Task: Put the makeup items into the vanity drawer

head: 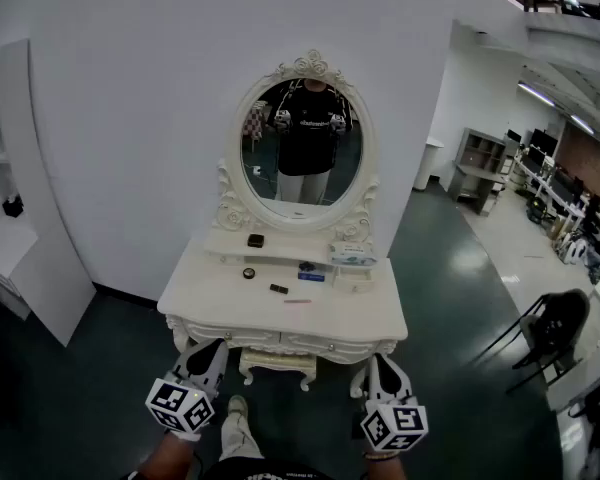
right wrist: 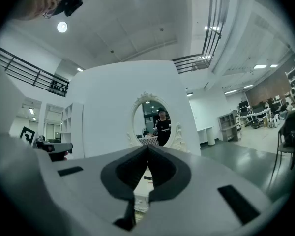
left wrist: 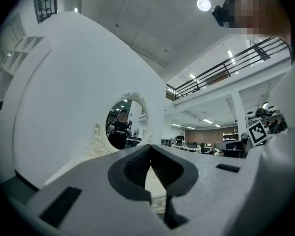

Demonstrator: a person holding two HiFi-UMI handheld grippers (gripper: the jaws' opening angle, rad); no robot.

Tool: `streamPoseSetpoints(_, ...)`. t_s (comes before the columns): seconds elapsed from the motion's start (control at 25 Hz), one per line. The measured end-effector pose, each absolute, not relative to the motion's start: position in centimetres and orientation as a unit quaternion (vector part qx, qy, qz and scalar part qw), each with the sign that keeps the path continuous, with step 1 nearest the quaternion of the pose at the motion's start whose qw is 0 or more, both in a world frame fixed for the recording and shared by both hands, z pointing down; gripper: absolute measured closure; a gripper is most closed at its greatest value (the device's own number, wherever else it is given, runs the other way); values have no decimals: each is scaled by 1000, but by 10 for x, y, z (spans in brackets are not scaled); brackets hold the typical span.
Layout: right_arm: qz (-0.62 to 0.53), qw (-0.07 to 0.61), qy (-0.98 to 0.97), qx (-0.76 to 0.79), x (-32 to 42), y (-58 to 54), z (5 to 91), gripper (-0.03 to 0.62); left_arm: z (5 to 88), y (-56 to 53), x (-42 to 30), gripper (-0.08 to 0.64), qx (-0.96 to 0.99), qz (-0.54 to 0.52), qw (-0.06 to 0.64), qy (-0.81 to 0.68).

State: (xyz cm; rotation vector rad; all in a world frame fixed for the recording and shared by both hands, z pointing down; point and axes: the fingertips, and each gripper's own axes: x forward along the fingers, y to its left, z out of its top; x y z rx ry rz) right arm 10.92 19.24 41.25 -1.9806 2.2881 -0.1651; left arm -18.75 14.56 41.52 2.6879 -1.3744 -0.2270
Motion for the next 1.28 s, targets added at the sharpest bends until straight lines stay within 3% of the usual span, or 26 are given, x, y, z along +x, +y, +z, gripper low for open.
streamPoseSetpoints(1.28, -32, 41, 821, -568, 83, 198, 403, 589, 412, 146, -178, 554, 890, -67, 56, -448)
